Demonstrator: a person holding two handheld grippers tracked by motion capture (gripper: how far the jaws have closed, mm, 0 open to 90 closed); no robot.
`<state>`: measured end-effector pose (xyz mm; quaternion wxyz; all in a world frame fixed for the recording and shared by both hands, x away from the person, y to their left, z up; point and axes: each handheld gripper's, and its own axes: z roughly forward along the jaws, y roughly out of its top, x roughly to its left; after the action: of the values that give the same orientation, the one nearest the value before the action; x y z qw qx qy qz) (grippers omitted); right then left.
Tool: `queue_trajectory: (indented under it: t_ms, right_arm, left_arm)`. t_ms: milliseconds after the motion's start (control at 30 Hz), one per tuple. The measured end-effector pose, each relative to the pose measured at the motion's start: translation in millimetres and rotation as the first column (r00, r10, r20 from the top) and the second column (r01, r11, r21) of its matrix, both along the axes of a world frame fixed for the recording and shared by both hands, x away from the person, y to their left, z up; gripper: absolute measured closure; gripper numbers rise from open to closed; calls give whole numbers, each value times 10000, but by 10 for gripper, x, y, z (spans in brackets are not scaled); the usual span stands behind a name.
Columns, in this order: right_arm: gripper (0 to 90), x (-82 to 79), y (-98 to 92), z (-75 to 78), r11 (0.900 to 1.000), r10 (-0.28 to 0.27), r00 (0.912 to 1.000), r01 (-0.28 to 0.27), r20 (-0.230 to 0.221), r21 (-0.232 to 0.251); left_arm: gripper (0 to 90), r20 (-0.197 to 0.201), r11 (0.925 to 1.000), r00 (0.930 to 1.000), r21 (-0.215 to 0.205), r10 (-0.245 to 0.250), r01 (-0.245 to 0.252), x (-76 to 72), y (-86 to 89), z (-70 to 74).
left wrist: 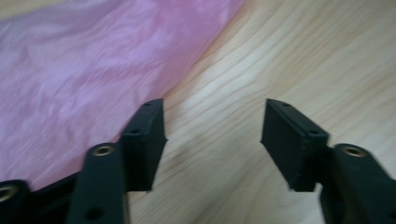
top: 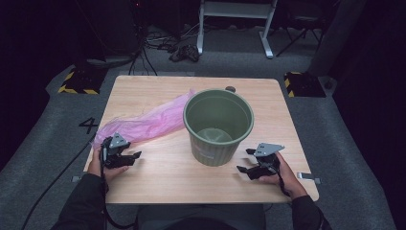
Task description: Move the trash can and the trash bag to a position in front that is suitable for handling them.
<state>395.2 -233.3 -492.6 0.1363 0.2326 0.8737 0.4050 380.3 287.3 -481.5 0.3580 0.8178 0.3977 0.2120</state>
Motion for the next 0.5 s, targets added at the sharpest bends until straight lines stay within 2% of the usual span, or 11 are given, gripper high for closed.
queue_trajectory:
  t_ms: [67, 200, 433, 500]
  right_arm:
    - [192, 3, -4, -3, 10000, -2, 10000, 2, -10, -11]
    - [192, 2, -7, -1, 10000, 14, 10000, -14, -32, 2]
    - [192, 8, -2, -12, 10000, 66, 9999, -66, -96, -29]
    - [192, 9, -3, -15, 10000, 50, 9999, -50, -126, -28]
  left_arm:
    - [283, 161, 9994, 9996, -280, -211, 215, -18, -9, 45]
    - [197, 469, 9982, 9976, -294, -511, 525, -13, -64, 104]
    - [165, 820, 9983, 9950, -67, -573, 580, 110, -183, 218]
    - [164, 914, 9984, 9946, -253, -483, 509, 184, -183, 261]
